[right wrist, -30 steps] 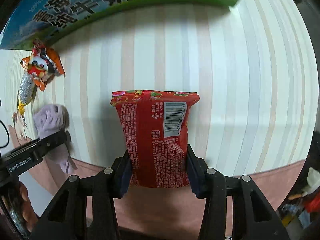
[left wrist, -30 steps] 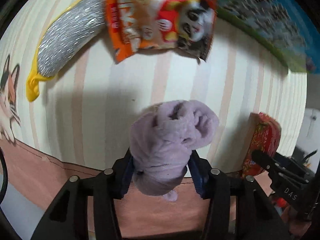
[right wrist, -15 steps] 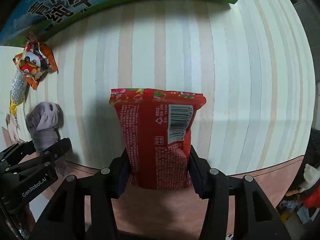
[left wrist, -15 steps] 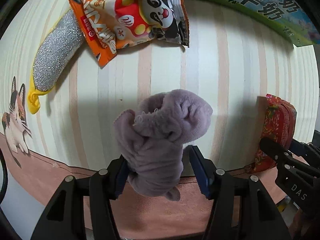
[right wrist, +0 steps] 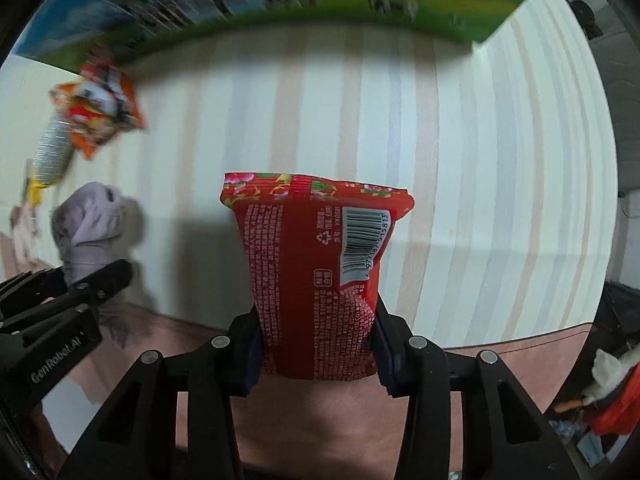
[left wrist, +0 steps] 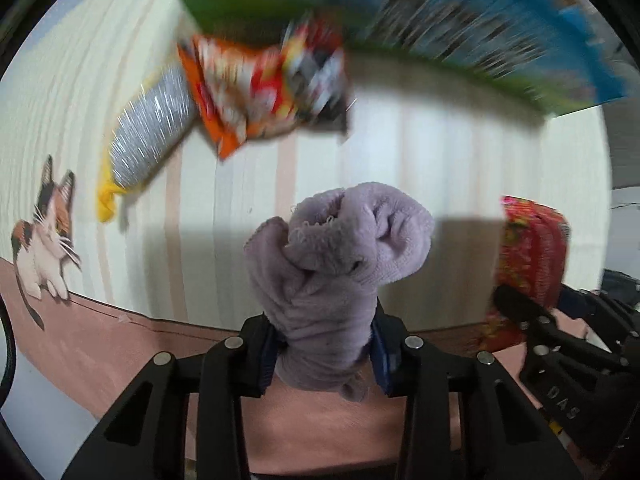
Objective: Organize soft objects
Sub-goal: 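Carry the plush and red bag into the box and open both tools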
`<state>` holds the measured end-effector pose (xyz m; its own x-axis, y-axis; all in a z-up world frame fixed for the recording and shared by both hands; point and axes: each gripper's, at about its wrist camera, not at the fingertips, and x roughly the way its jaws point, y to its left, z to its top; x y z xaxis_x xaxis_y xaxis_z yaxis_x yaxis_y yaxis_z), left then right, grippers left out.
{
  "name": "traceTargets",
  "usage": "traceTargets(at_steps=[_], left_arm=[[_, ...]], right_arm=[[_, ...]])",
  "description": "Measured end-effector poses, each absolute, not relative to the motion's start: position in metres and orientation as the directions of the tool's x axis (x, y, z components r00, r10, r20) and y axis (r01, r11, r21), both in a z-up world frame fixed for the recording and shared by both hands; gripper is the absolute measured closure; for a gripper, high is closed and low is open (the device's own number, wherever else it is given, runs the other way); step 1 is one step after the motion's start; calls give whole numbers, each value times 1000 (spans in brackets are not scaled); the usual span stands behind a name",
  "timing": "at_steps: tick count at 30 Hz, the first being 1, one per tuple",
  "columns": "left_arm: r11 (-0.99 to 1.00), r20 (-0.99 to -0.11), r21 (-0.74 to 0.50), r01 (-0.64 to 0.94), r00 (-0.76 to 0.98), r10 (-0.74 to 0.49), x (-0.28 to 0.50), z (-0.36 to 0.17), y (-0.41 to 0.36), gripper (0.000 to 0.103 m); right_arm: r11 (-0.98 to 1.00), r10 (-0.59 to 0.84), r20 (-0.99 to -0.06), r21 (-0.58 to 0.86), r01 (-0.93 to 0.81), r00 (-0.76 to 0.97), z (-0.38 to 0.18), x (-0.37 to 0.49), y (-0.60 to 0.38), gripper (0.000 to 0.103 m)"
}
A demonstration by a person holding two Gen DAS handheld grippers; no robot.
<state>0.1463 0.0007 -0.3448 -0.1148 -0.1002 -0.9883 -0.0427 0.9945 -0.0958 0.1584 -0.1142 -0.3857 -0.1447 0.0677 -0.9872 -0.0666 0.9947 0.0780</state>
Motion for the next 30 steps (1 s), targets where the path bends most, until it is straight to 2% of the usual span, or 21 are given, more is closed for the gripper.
traceTargets(at_steps=[8, 11, 15, 18, 24, 30], left_arm=[[956, -953, -290, -38, 100, -285, 195, -208, -1, 68], [952, -944, -304, -25, 143, -298, 234, -185, 1, 68], [955, -948, -294, -40, 140, -286, 290, -190, 19, 68], [951, -952, -300, -77, 81, -294, 327, -214, 25, 68], [928, -933, -335, -165, -77, -350, 372, -280, 26, 68], [924, -916, -327, -197, -173, -361, 383, -324, 18, 68]], right_arm=[[967, 240, -969, 234, -103, 52, -249, 177, -99, 56], [956, 279, -954, 266, -121, 109, -210, 198, -98, 56], [957, 277, -948, 257, -136, 160, -185, 244, -92, 56], [959, 269, -951, 251, -131, 150, -187, 278, -106, 56], [968, 245, -968, 240, -78, 55, -259, 332, -107, 56], [975, 216, -975, 218, -49, -46, -318, 361, -106, 56]])
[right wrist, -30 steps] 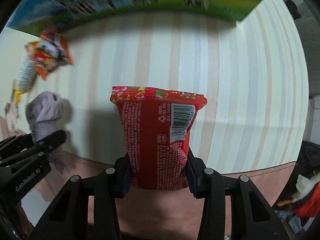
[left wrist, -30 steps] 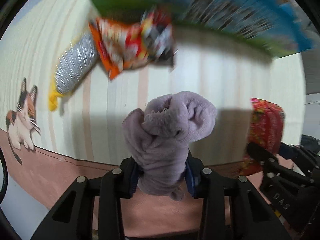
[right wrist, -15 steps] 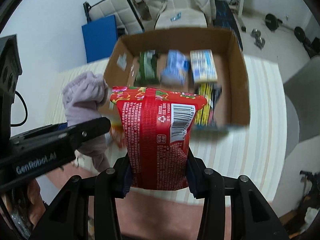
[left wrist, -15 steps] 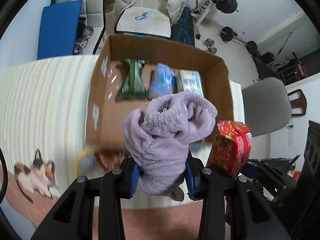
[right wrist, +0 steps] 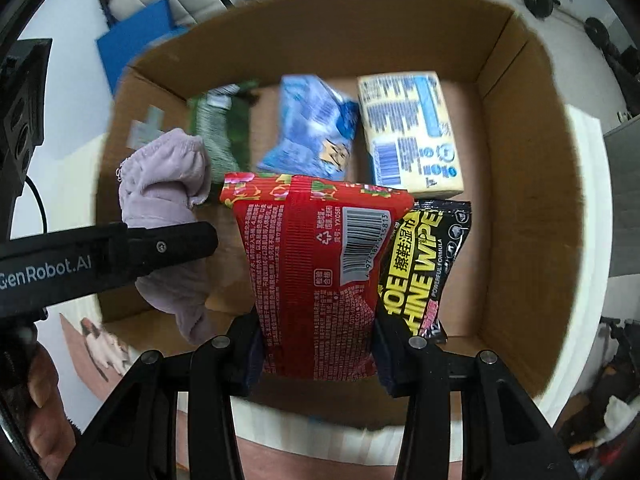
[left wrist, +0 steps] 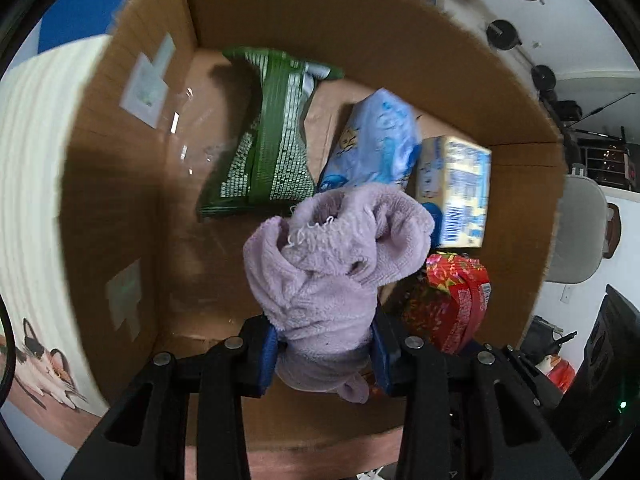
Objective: Organize soft objects
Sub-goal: 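Carry the plush and red bag into the box and open both tools, then move both tools toward the orange snack bag and silver sponge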
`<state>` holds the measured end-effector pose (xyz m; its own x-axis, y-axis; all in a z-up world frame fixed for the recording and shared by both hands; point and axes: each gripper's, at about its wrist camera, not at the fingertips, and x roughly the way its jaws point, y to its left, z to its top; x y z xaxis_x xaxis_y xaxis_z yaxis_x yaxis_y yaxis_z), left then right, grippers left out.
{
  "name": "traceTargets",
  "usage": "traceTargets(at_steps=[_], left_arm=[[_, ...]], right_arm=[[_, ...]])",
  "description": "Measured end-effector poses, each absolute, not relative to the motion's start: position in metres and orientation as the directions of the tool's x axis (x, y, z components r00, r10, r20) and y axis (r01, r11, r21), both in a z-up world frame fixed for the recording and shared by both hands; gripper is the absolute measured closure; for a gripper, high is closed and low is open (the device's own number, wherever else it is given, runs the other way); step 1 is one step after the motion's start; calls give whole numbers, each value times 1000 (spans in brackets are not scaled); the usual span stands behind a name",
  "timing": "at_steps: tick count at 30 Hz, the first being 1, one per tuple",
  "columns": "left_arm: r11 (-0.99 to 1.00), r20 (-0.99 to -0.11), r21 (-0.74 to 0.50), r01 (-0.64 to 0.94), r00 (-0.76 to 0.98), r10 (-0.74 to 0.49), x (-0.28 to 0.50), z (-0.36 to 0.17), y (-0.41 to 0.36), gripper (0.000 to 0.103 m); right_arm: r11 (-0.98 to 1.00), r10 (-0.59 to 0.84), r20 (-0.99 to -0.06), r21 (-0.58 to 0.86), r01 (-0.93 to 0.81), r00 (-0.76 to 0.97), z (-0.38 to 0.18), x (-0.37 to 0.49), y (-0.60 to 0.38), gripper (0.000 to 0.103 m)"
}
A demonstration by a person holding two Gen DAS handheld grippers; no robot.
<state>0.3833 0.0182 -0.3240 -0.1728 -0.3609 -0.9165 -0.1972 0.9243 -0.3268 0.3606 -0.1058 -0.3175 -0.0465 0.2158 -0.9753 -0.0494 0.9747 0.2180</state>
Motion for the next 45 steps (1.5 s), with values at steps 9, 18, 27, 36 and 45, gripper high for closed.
traceTargets(at_steps=[9, 18, 27, 36, 45], left_arm=[[947, -914, -289, -138, -256, -316, 387, -343, 4, 58], [967, -961, -246, -66, -114, -252, 376, -286, 9, 6], [975, -977, -208, -77, 54, -204, 343, -228, 64, 4], [989, -976, 61, -138, 197, 88, 249, -205, 118, 4], [968, -972, 220, -121, 59, 229, 188, -302, 158, 4]], right_arm=[[981, 179, -978, 185, -52, -106, -346, 377, -99, 54], [987, 141, -989, 144, -67, -53, -312, 374, -95, 9], [981, 191, -981, 188, -55, 46, -265, 356, -94, 0], [931, 363, -917, 348, -114, 163, -224, 273, -69, 0], [920, 377, -920, 359, -154, 107, -296, 223, -11, 0]])
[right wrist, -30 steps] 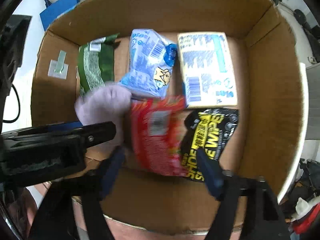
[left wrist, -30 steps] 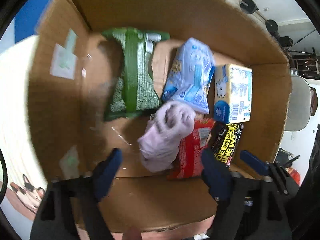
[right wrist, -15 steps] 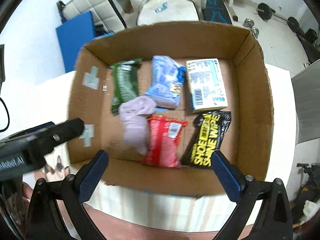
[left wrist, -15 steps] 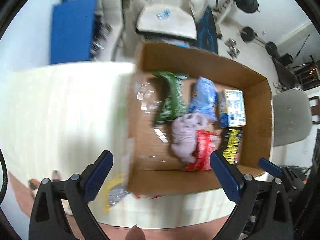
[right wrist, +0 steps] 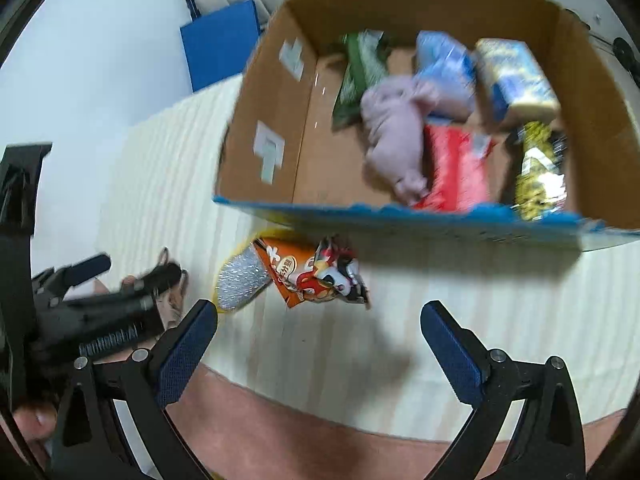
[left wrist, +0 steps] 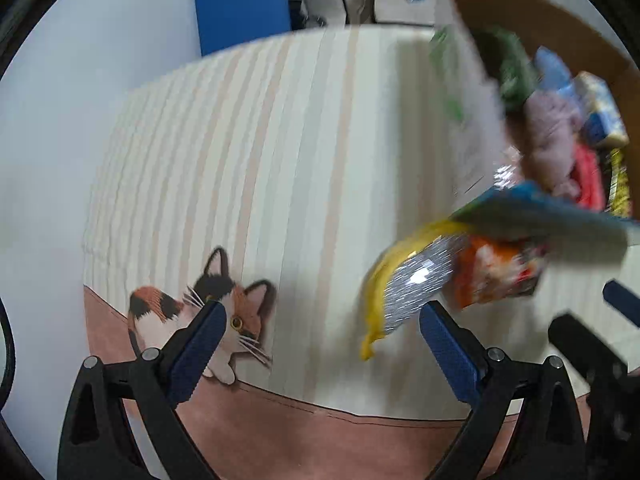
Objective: Organize soft objects
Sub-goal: 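Move both tools toward the orange snack bag and silver sponge, then grasp the orange snack bag with the right tool while the left tool grasps the silver-yellow sponge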
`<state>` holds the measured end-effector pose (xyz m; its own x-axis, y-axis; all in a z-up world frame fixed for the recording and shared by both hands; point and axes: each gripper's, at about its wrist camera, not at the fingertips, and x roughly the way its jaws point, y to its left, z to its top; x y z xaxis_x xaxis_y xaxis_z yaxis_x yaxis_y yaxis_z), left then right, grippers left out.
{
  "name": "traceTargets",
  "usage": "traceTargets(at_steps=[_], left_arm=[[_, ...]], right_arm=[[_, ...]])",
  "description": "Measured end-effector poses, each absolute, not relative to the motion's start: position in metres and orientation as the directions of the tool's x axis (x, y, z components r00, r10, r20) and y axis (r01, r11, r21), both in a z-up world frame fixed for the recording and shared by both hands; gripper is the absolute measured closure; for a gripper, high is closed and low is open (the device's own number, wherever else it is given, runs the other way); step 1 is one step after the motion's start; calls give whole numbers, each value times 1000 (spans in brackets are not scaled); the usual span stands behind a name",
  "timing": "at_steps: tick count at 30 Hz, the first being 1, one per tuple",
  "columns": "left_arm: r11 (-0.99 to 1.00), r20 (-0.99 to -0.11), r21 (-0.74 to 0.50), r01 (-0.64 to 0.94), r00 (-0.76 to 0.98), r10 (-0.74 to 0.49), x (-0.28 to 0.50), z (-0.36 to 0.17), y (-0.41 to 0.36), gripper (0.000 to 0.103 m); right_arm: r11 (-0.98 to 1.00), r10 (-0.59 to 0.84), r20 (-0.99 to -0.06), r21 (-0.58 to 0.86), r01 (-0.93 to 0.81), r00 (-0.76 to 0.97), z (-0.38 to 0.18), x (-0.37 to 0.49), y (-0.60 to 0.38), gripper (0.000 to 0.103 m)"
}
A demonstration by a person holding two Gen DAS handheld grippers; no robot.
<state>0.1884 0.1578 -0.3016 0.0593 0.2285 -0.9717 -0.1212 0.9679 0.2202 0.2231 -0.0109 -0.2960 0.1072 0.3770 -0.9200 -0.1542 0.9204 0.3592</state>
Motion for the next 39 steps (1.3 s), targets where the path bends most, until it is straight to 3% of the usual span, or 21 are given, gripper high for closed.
traceTargets(at_steps=[8, 10, 12, 13, 18, 34, 39], left_arm=[[968, -973, 231, -101, -10, 231, 183, -356, 175, 4], [969, -973, 231, -89, -10, 231, 183, -359, 176, 4], [971, -974, 226, -78, -5, 226, 184, -358, 175, 4], [973, -975, 221, -66, 3, 222, 185, -357, 174, 4], [982, -981, 191, -3, 10, 191, 199, -358, 168, 4], [959, -998, 54, 279, -22, 62, 207, -377, 83, 5], [954, -999, 15, 300, -23, 23, 209, -378, 64, 5]], right_arm=[[940, 330, -938, 316, -127, 103, -364, 230, 24, 0], [938, 335, -937, 321, -130, 100, -375, 233, 30, 5], [940, 327, -941, 315, -133, 85, -381, 236, 37, 27], [938, 329, -942, 318, -138, 70, -385, 236, 41, 31], [943, 311, -947, 296, -152, 82, -385, 234, 42, 40], [947, 311, -949, 305, -95, 55, -381, 195, -11, 41], [945, 322, -946, 319, -67, 36, -388, 184, -29, 41]])
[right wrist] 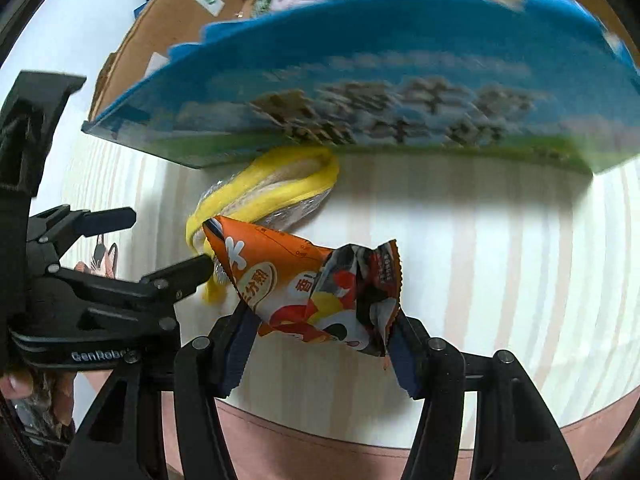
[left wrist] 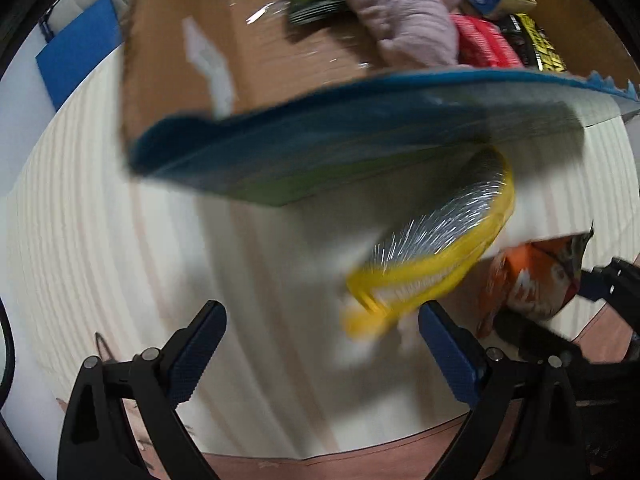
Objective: Organize soft objects
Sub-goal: 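Grasp the orange snack bag with the right tool while the left tool grasps the silver-yellow sponge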
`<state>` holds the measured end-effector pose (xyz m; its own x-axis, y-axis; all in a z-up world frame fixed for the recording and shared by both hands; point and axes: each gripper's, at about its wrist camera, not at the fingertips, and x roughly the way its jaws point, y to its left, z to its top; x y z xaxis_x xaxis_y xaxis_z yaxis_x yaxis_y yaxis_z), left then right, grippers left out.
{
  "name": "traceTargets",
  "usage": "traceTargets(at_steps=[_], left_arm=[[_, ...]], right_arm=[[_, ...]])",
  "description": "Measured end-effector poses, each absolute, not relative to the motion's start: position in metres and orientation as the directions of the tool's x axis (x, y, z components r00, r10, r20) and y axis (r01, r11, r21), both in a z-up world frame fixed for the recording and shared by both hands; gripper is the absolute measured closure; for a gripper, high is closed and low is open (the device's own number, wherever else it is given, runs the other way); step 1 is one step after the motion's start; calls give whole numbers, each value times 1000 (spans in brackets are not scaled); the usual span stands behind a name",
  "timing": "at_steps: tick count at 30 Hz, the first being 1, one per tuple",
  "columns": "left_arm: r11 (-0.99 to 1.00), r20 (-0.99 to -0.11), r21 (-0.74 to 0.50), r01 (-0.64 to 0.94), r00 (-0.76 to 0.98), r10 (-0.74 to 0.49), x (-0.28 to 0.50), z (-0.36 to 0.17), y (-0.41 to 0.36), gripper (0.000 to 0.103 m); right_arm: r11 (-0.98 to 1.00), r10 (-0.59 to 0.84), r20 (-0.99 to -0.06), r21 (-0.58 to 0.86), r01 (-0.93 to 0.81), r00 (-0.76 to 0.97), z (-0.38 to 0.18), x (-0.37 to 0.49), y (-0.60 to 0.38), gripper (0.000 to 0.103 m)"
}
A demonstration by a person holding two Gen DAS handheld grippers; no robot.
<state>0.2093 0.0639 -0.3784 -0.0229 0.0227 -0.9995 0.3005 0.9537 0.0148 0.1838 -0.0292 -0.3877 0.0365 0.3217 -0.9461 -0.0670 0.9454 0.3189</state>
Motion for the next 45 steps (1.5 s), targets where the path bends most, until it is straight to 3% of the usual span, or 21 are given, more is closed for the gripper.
traceTargets(at_steps=[6, 10, 14, 15, 18, 20, 23, 28, 29, 32, 35, 40, 45], left_arm=[[942, -999, -49, 333, -23, -44, 207, -379, 35, 7], [935, -997, -71, 347, -16, -70, 211, -381, 21, 18], [930, -997, -76, 360, -19, -74, 217, -377, 2, 38], [927, -998, -67, 369, -15, -66, 217, -377, -1, 51], [919, -1000, -27, 394, 4, -31, 219, -375, -14, 78], [927, -999, -26, 375, 10, -32, 218, -373, -18, 89], [944, -999, -29, 330, 24, -39, 209, -369, -16, 96], [952, -997, -64, 300, 24, -75, 182, -359, 6, 95], [945, -997, -35, 324, 54, -55, 177, -353, 4, 94], [887, -976, 171, 429, 196, 93, 169, -341, -20, 73], [779, -920, 357, 515, 339, 197, 166, -339, -49, 59], [579, -857, 507, 639, 449, 254, 160, -365, -93, 54], [472, -845, 533, 702, 463, 267, 140, -388, -104, 53]], right_arm=[[919, 388, -921, 387, -73, 7, -395, 171, -41, 41], [915, 391, -920, 390, -100, -9, -397, 165, -51, 41], [916, 389, -921, 389, -96, -24, -398, 165, -68, 41], [916, 389, -921, 390, -94, -24, -399, 163, -70, 41], [918, 387, -922, 388, -82, -27, -402, 160, -75, 41], [919, 386, -922, 387, -74, -24, -402, 159, -79, 41], [920, 388, -922, 388, -61, -19, -391, 163, -97, 41], [922, 382, -924, 381, -67, -8, -386, 159, -98, 41], [922, 381, -924, 381, -66, -9, -386, 158, -100, 41], [925, 375, -927, 375, -60, -9, -385, 154, -108, 41], [931, 361, -933, 360, -53, -1, -386, 154, -118, 41], [937, 349, -937, 349, -28, 6, -387, 157, -137, 41], [944, 329, -944, 329, -25, 27, -383, 157, -151, 41]])
